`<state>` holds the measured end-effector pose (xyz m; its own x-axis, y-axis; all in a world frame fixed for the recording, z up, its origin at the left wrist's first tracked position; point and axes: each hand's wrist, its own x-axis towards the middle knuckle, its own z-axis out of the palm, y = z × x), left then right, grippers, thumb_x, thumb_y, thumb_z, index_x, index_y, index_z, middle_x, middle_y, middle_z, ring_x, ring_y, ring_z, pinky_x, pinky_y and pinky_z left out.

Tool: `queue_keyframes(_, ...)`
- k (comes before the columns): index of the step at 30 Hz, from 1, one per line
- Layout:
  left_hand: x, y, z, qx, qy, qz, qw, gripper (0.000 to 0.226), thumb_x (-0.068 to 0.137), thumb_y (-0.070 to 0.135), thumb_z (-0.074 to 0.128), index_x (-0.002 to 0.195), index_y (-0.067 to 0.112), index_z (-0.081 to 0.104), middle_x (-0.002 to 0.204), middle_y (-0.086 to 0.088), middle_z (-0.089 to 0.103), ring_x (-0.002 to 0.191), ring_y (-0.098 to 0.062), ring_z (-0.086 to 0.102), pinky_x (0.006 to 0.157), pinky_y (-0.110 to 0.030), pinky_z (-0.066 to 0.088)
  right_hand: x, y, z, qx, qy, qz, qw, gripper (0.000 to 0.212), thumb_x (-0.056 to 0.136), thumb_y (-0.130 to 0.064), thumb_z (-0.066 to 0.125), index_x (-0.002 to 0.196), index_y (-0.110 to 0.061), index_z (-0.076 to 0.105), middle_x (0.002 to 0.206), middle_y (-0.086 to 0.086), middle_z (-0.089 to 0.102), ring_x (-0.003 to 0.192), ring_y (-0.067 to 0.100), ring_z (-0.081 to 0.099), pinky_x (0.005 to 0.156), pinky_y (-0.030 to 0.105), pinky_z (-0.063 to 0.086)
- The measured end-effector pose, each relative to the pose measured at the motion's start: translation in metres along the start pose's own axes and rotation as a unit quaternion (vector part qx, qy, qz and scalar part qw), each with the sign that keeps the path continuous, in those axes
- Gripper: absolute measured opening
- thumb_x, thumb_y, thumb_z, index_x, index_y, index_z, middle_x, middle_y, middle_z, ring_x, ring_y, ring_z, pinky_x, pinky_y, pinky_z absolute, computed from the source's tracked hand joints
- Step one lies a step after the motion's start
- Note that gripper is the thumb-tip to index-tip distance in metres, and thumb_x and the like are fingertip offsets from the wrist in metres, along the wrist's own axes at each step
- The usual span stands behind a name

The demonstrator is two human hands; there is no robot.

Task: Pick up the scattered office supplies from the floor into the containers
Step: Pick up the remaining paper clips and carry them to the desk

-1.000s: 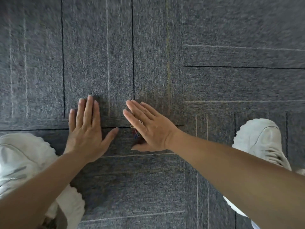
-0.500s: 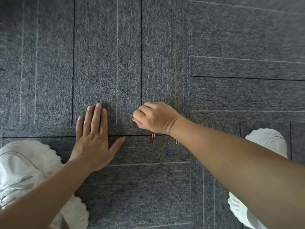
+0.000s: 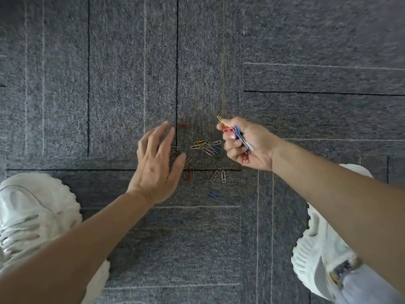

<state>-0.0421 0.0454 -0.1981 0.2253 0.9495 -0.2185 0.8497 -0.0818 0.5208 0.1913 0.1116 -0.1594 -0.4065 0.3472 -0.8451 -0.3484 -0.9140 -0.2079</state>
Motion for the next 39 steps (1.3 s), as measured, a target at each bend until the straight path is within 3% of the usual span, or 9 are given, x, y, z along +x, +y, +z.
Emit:
queue_keyframes(3, -0.007, 0.010, 0.014, 0.028, 0.005, 0.027, 0.999, 0.072, 0.100, 0.046, 0.033, 0.153, 0.000, 0.021, 0.162, -0.015, 0.018, 0.148, -0.032, 0.014, 0.121, -0.048, 0.015, -0.005, 0.003, -0.015, 0.038, -0.028, 0.015, 0.999, 0.023, 0.099, -0.023, 0.041, 0.086, -0.011, 0.056, 0.059, -0.004, 0.041, 0.047, 0.005, 0.035, 0.041, 0.014, 0.025)
queue_keyframes(9, 0.003, 0.050, 0.049, 0.066, 0.040, -0.102, 0.992, 0.083, 0.098, 0.057, 0.020, 0.155, -0.002, 0.011, 0.165, -0.015, 0.001, 0.152, -0.025, -0.005, 0.123, -0.040, -0.003, -0.013, 0.000, -0.027, 0.094, -0.057, 0.009, 0.994, 0.019, 0.084, -0.020, 0.041, 0.074, -0.009, 0.053, 0.075, 0.005, 0.051, 0.060, 0.013, 0.041, 0.048, 0.019, 0.029)
queue_keyframes(14, 0.013, 0.061, 0.061, 0.024, 0.040, 0.008, 0.999, 0.074, 0.100, 0.047, 0.032, 0.153, -0.004, 0.020, 0.163, -0.015, 0.012, 0.153, -0.027, 0.005, 0.124, -0.040, 0.005, -0.016, -0.009, -0.040, 0.046, 0.024, -0.004, 0.999, 0.034, 0.092, -0.016, 0.036, 0.077, -0.003, 0.064, 0.085, 0.014, 0.067, 0.065, 0.020, 0.058, 0.051, 0.023, 0.048)
queue_keyframes(20, 0.027, 0.078, 0.059, 0.047, 0.029, -0.008, 0.998, 0.076, 0.099, 0.051, 0.031, 0.154, 0.000, 0.019, 0.163, -0.015, 0.013, 0.152, -0.027, 0.005, 0.124, -0.046, 0.009, -0.026, -0.012, -0.053, 0.023, 0.053, 0.019, 0.998, 0.037, 0.099, -0.024, 0.038, 0.086, -0.003, 0.065, 0.080, 0.012, 0.066, 0.067, 0.023, 0.064, 0.053, 0.027, 0.055)
queue_keyframes(23, 0.010, 0.082, 0.071, 0.052, -0.041, 0.140, 0.988, 0.067, 0.099, 0.046, 0.040, 0.153, 0.006, 0.030, 0.162, -0.013, 0.020, 0.152, -0.026, 0.011, 0.122, -0.050, 0.017, -0.028, -0.015, -0.057, 0.038, 0.083, 0.011, 0.996, 0.046, 0.103, -0.032, 0.035, 0.081, -0.003, 0.065, 0.076, 0.014, 0.066, 0.065, 0.024, 0.064, 0.050, 0.025, 0.053)
queue_keyframes(26, -0.001, 0.075, 0.071, 0.041, -0.028, 0.195, 0.980, 0.064, 0.097, 0.044, 0.051, 0.146, 0.004, 0.043, 0.158, -0.013, 0.032, 0.149, -0.028, 0.023, 0.119, -0.050, 0.025, -0.027, -0.018, -0.057, 0.030, 0.113, 0.019, 0.993, 0.047, 0.104, -0.031, 0.032, 0.080, -0.004, 0.062, 0.071, 0.013, 0.064, 0.061, 0.021, 0.058, 0.042, 0.019, 0.043)
queue_keyframes(32, -0.027, 0.069, 0.067, 0.154, 0.010, 0.069, 0.986, 0.094, 0.087, 0.067, 0.046, 0.153, 0.002, 0.027, 0.161, -0.024, 0.016, 0.150, -0.039, 0.011, 0.120, -0.057, 0.016, -0.024, -0.029, -0.053, -0.068, 0.145, 0.040, 0.986, 0.030, 0.100, -0.027, 0.040, 0.079, -0.012, 0.056, 0.069, 0.004, 0.056, 0.051, 0.012, 0.044, 0.035, 0.016, 0.021)
queue_keyframes(35, -0.032, 0.074, 0.079, 0.203, -0.031, 0.032, 0.978, 0.097, 0.087, 0.072, 0.039, 0.156, 0.006, 0.020, 0.162, -0.023, 0.008, 0.150, -0.040, 0.005, 0.120, -0.059, 0.011, -0.026, -0.032, -0.052, 0.032, 0.130, 0.025, 0.991, 0.029, 0.100, -0.025, 0.038, 0.078, -0.013, 0.054, 0.069, 0.004, 0.055, 0.053, 0.012, 0.045, 0.038, 0.016, 0.025)
queue_keyframes(39, -0.005, 0.089, 0.086, 0.196, -0.027, 0.048, 0.979, 0.091, 0.093, 0.066, 0.035, 0.156, 0.005, 0.011, 0.164, -0.019, 0.003, 0.152, -0.032, 0.000, 0.123, -0.050, 0.007, -0.030, -0.028, -0.060, 0.208, 0.093, -0.005, 0.974, 0.034, 0.103, -0.026, 0.035, 0.090, -0.006, 0.058, 0.086, 0.015, 0.062, 0.067, 0.024, 0.060, 0.055, 0.029, 0.053)
